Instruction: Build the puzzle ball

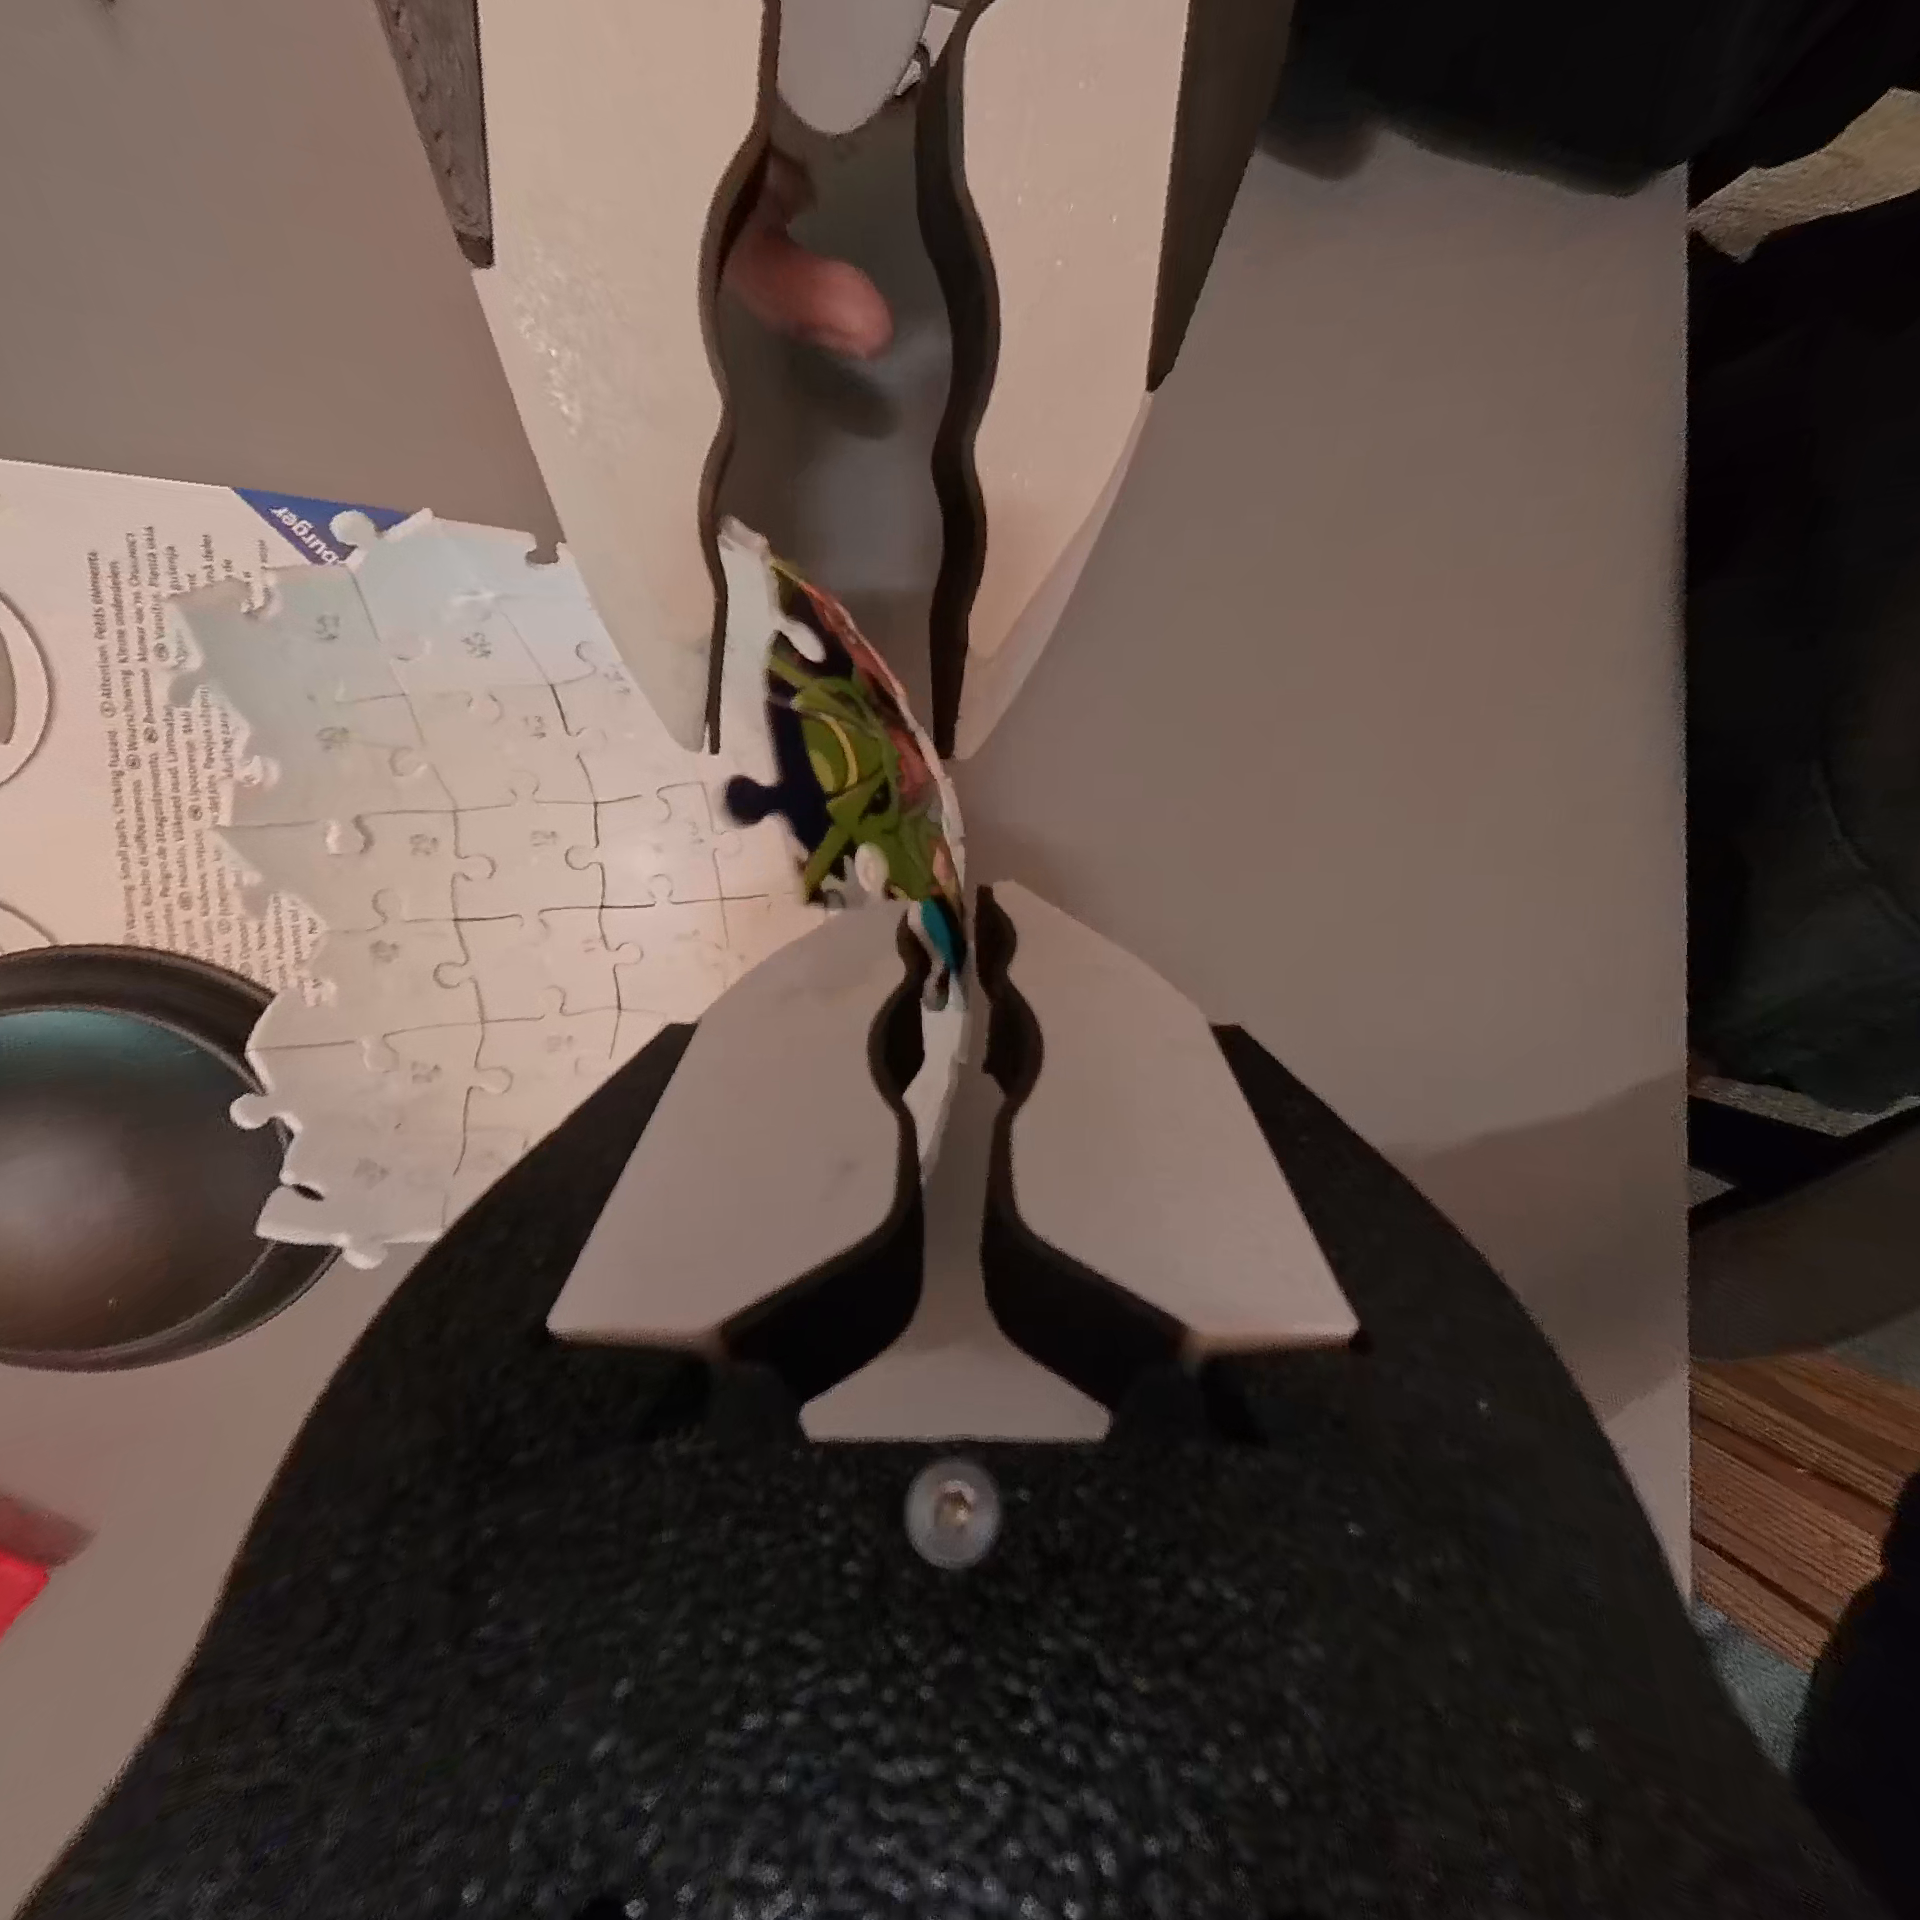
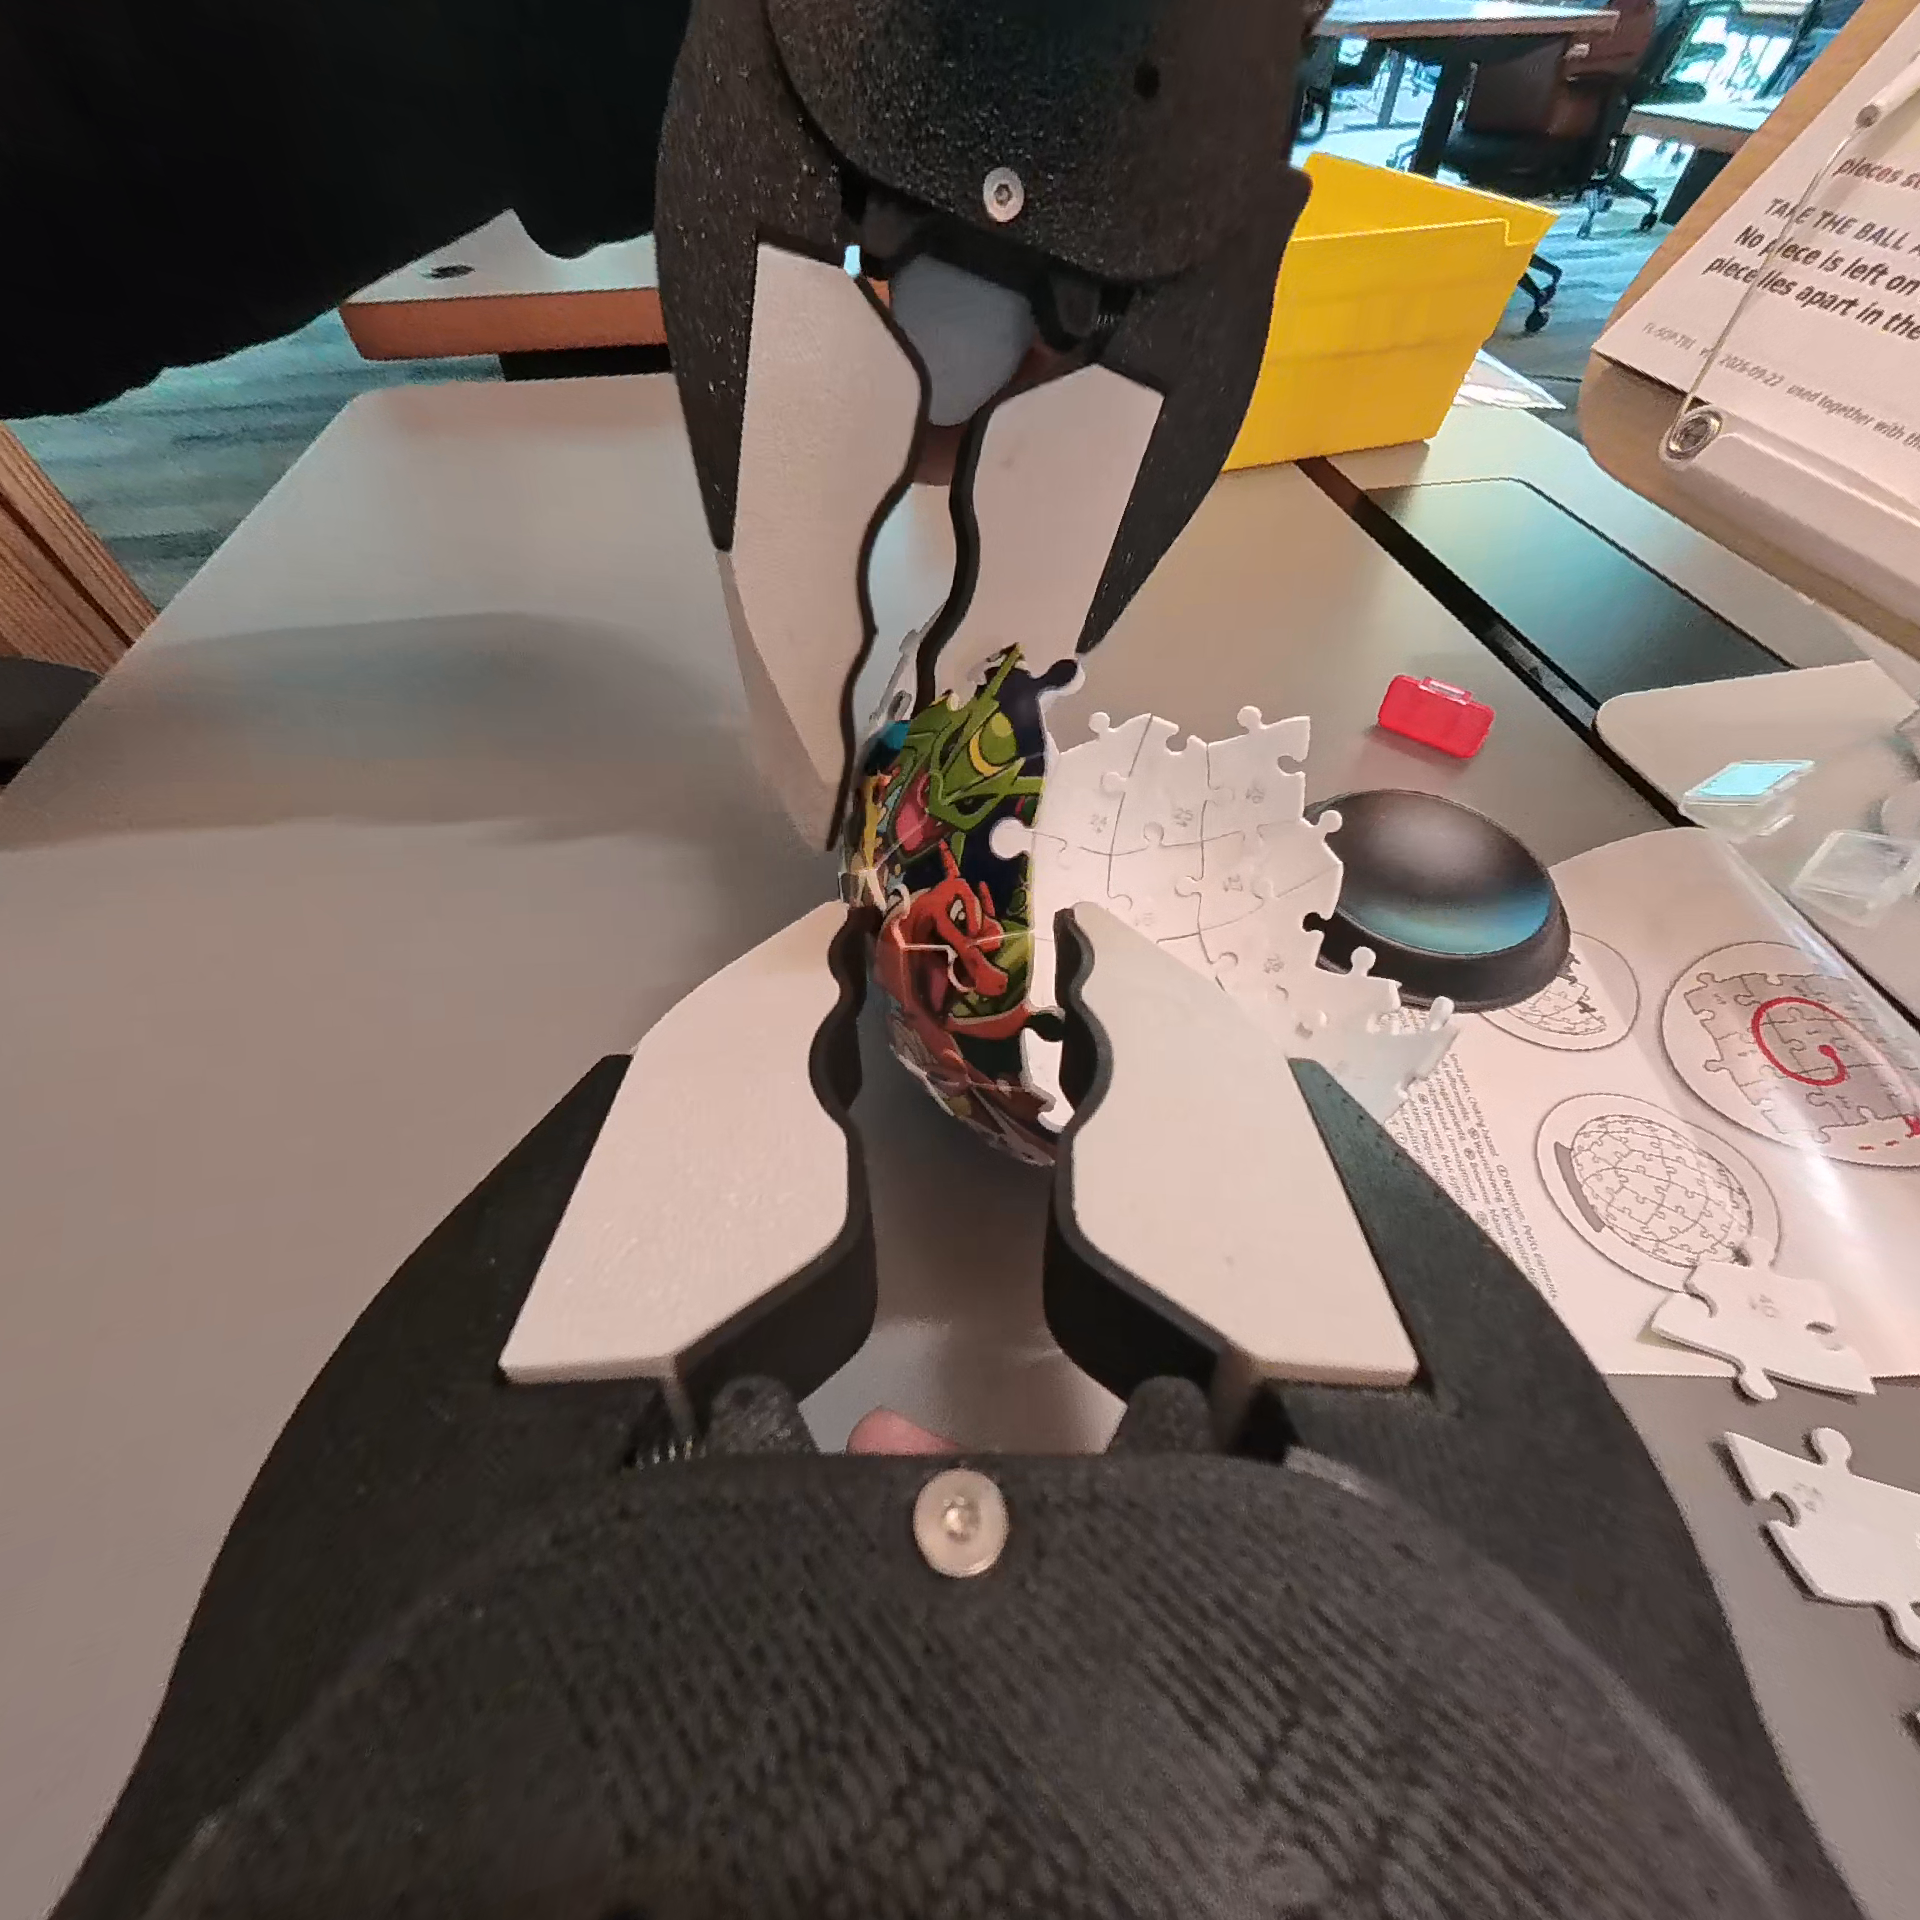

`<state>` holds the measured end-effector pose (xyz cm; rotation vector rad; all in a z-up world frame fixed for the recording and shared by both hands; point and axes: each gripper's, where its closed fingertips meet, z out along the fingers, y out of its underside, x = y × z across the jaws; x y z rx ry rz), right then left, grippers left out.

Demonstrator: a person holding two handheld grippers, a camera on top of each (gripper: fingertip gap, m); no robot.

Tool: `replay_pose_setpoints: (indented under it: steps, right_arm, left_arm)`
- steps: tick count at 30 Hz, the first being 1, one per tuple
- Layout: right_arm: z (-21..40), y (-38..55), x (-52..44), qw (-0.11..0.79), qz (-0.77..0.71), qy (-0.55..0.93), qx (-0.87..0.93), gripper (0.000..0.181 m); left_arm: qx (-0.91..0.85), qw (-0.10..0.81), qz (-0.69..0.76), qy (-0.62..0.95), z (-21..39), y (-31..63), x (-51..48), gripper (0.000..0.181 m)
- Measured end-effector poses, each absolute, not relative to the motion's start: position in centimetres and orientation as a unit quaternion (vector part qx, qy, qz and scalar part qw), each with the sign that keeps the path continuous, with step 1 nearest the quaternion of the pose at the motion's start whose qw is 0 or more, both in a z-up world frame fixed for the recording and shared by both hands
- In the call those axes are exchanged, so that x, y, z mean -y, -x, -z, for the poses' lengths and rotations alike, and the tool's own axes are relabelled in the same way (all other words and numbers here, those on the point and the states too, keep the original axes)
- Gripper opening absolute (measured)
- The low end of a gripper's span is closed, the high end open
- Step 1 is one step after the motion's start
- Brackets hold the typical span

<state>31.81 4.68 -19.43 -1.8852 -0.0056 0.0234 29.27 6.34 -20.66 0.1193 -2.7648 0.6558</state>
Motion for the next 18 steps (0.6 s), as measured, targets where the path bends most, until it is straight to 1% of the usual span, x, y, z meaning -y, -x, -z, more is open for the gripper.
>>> replay_pose_setpoints:
  steps: [6,11,13,16,18]
  right_arm:
    - [19.0,-32.1,-4.4,0.596,-0.007,0.803,-0.004,0.037]
    - [16.6,-32.9,-3.6,0.650,-0.006,0.760,-0.027,0.028]
    - [16.3,-32.6,-3.6,0.654,-0.014,0.756,-0.020,0.030]
    - [17.1,-32.6,-4.1,0.632,-0.005,0.775,-0.010,0.039]
    - [17.2,-32.6,-4.5,0.625,-0.005,0.781,-0.003,0.039]
  left_arm:
    - [0.954,0.176,-0.234,-0.062,20.6,-29.1,-6.2,0.003]
    - [0.953,0.187,-0.230,-0.065,20.6,-29.1,-6.4,0.003]
    - [0.954,0.186,-0.227,-0.065,20.5,-29.2,-6.5,0.003]
    - [0.955,0.186,-0.221,-0.058,20.5,-29.2,-6.7,0.003]
    - [0.956,0.188,-0.218,-0.056,20.5,-29.1,-6.8,0.003]
